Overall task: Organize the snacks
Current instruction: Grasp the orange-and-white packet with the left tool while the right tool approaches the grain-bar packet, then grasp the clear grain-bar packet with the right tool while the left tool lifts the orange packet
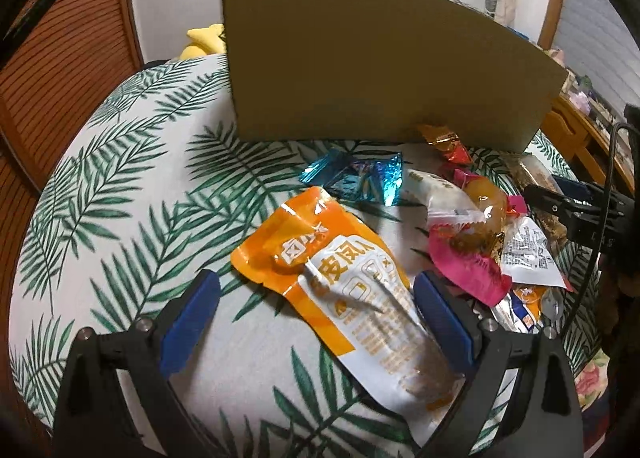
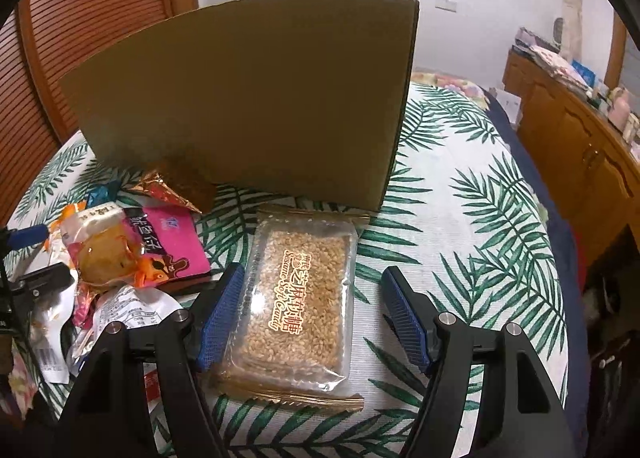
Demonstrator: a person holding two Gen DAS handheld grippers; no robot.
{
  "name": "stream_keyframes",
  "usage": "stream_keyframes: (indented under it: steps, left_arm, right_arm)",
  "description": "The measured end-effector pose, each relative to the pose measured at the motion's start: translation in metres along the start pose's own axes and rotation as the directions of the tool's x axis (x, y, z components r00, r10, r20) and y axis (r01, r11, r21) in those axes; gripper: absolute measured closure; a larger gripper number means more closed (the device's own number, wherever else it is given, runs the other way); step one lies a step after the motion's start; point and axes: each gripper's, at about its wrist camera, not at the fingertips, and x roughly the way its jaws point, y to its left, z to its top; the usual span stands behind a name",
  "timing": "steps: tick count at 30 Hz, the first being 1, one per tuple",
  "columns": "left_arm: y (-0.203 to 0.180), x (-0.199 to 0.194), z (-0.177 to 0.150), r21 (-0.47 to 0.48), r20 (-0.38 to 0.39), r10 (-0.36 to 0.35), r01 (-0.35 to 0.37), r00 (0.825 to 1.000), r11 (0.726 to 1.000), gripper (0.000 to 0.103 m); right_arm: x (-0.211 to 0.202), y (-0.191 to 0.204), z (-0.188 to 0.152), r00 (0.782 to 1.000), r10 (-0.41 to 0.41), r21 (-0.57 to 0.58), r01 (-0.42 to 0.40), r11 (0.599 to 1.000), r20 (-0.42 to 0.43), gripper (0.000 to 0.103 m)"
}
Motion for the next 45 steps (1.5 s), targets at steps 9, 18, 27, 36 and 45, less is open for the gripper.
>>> stream_keyframes:
  steps: [9, 18, 27, 36, 45]
  left_arm:
    - [0.02, -0.014, -0.008, -0.045, 0.012, -0.082, 0.082, 0.997, 0.996, 0.006]
    - [0.008, -0.012, -0.003, -0.025, 0.011, -0.126, 0.126, 0.992, 0.992, 0.038]
    - [-0.003, -0.002, 0.008, 0.01, 0.0, -0.104, 0.104, 0.995, 0.995, 0.038]
    - [-0.004, 0.001, 0.01, 0.047, 0.008, -0.09, 0.089, 0.996, 0.995, 0.053]
    - [0.011, -0.012, 0.001, 0.014, 0.017, -0.155, 0.155, 0.988, 0.988, 0.056]
  right_arm:
    - [0.002, 0.005, -0.003, 1.0, -0.009, -0.01, 0.009, 1.0, -0.007, 0.031]
    - [0.004, 0.003, -0.003, 1.0, -0.007, -0.007, 0.006, 1.0, -0.011, 0.031]
    - [0.006, 0.008, -0.003, 1.0, -0.021, -0.018, 0.021, 1.0, -0.018, 0.031]
    - [0.006, 0.008, -0.003, 1.0, -0.023, -0.016, 0.023, 1.0, -0.019, 0.031]
    - [0.006, 0.008, -0.003, 0.999, -0.023, -0.017, 0.023, 1.0, -0.022, 0.031]
